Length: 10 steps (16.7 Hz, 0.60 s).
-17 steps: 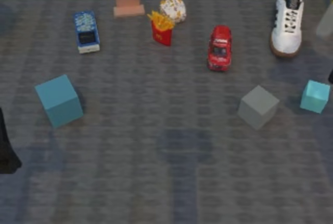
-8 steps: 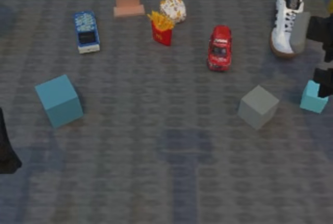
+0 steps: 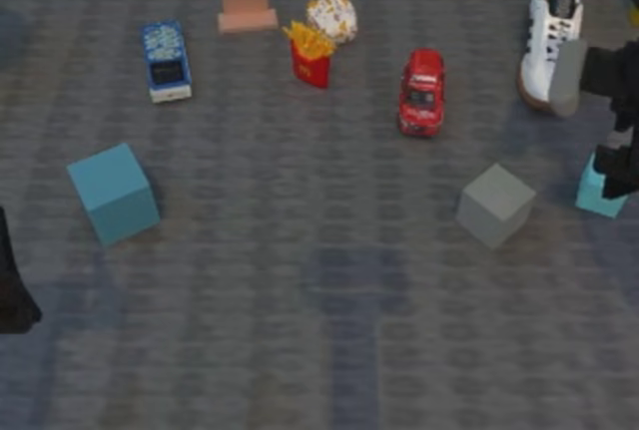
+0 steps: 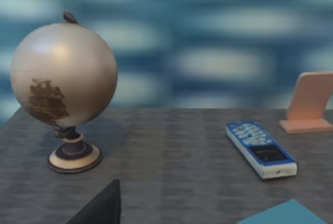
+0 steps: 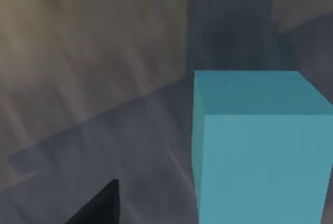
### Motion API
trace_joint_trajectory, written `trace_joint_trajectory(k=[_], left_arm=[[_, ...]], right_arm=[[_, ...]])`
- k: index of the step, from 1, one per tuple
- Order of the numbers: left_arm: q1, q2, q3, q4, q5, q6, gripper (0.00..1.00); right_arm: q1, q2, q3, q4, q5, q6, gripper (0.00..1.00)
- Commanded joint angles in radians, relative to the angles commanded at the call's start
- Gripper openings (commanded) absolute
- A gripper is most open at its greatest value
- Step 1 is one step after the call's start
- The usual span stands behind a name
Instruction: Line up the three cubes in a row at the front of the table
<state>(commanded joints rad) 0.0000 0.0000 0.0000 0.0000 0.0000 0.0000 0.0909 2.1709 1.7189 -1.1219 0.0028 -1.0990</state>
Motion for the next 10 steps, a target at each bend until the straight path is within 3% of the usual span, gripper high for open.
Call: trace_joint_trajectory(k=[5,10], left_arm=[[0.0,0.0,0.0,0.0,0.0,0.0,1.0],[0.0,0.0,0.0,0.0,0.0,0.0,1.0]], right_arm=[[0.002,0.067,-0.126,0.203,0.001,0.003,1.0],[0.002,0.081,-0.147,0.231,0.001,0.003,1.0]])
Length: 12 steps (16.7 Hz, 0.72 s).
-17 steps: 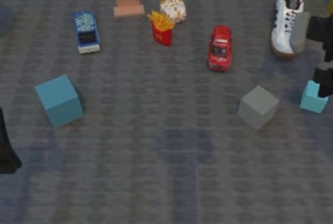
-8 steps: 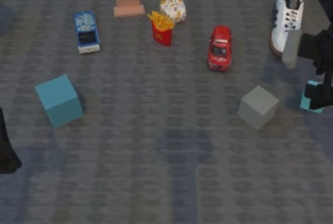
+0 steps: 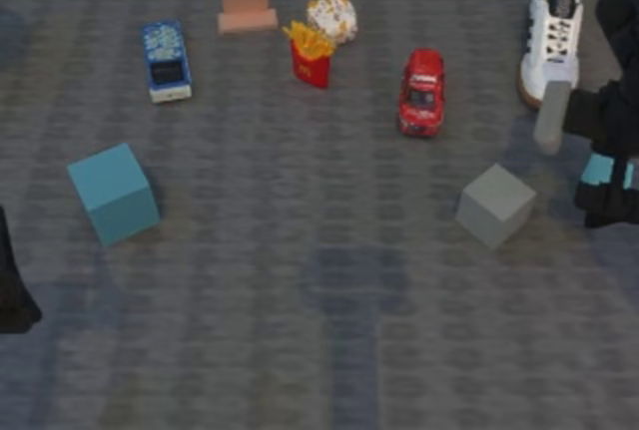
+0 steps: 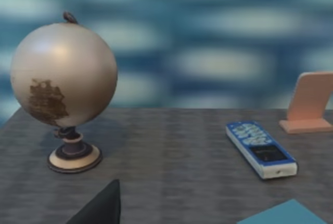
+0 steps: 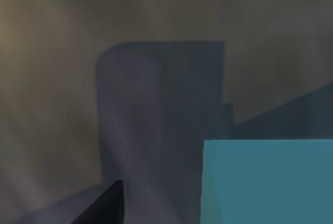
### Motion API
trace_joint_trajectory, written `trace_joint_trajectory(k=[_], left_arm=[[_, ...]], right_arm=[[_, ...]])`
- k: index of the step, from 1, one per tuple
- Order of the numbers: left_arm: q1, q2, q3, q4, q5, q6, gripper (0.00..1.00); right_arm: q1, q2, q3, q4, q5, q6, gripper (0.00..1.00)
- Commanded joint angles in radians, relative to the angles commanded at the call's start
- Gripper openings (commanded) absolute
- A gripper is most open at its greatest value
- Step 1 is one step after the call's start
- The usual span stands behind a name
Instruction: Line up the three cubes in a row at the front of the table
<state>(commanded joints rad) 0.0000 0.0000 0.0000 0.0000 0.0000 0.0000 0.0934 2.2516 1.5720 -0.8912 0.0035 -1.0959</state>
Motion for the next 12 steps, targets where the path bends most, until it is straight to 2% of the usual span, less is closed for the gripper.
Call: trace_joint_trajectory(k=[12], left_arm=[[0.0,0.0,0.0,0.0,0.0,0.0,1.0]], right_arm=[[0.0,0.0,0.0,0.0,0.0,0.0,0.1]])
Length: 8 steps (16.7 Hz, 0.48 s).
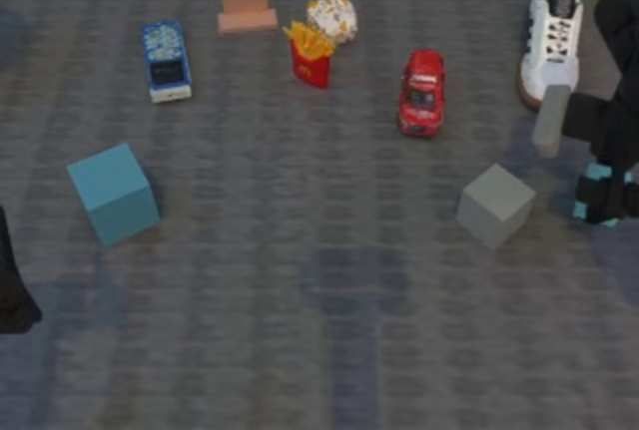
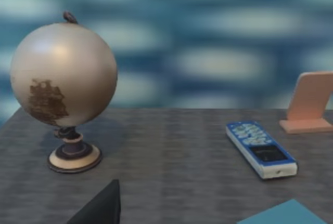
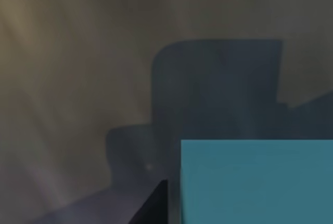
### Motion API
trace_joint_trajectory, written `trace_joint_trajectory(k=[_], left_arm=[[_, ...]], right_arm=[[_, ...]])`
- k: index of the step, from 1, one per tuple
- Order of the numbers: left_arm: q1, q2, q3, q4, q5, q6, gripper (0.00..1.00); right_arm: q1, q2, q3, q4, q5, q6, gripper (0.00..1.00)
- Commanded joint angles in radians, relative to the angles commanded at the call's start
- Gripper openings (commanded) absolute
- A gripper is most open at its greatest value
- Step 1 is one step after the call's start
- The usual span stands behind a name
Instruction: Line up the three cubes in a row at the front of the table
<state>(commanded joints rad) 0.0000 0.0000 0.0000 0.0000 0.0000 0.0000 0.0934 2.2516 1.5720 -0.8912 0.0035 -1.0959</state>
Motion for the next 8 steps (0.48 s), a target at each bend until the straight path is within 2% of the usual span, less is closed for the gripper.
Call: trace_joint_trajectory(k=[1,2,8], left_arm=[[0.0,0.0,0.0,0.0,0.0,0.0,1.0],[0.0,0.0,0.0,0.0,0.0,0.0,1.0],[0.0,0.0,0.0,0.0,0.0,0.0,1.0]], right_arm=[[0.0,0.0,0.0,0.0,0.0,0.0,0.02],[0.0,0.0,0.0,0.0,0.0,0.0,0.0],[0.0,0.0,0.0,0.0,0.0,0.0,0.0]])
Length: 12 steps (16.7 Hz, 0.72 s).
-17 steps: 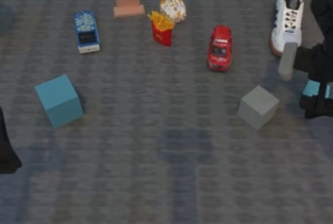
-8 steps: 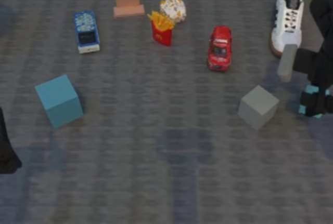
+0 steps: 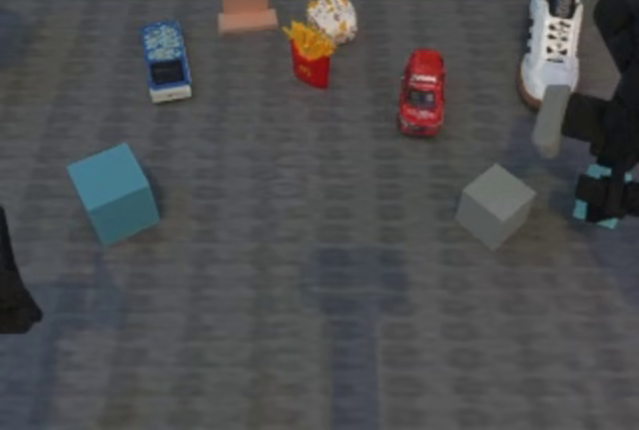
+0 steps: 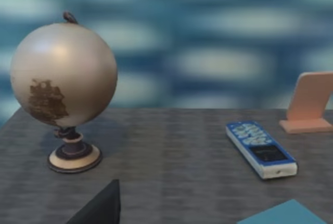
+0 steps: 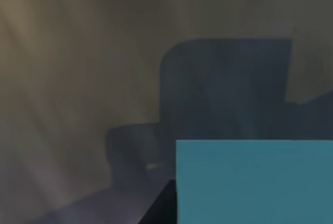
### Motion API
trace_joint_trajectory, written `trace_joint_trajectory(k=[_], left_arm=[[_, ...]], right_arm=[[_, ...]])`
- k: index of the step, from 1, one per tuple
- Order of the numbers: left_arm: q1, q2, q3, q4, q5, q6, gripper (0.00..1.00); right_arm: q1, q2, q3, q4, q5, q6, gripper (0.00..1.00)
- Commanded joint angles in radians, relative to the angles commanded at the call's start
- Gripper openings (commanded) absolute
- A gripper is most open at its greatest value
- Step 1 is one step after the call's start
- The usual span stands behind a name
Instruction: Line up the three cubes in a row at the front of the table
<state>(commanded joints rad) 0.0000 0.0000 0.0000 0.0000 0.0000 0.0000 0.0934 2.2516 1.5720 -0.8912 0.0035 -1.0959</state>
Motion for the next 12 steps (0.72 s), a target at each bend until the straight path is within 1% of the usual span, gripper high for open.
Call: trace_joint_trajectory(k=[4,9,12], left_arm=[[0.0,0.0,0.0,0.0,0.0,0.0,1.0],[0.0,0.0,0.0,0.0,0.0,0.0,1.0],[0.0,0.0,0.0,0.0,0.0,0.0,1.0]], right_arm=[[0.002,-0.043,0.016,-0.052,-0.007,0.016,0.0],[0.006,-0.095,0.131,-0.234,-0.008,0.015,0.0],[0.009,-0.116,0.163,-0.276,-0.007,0.017,0.0]])
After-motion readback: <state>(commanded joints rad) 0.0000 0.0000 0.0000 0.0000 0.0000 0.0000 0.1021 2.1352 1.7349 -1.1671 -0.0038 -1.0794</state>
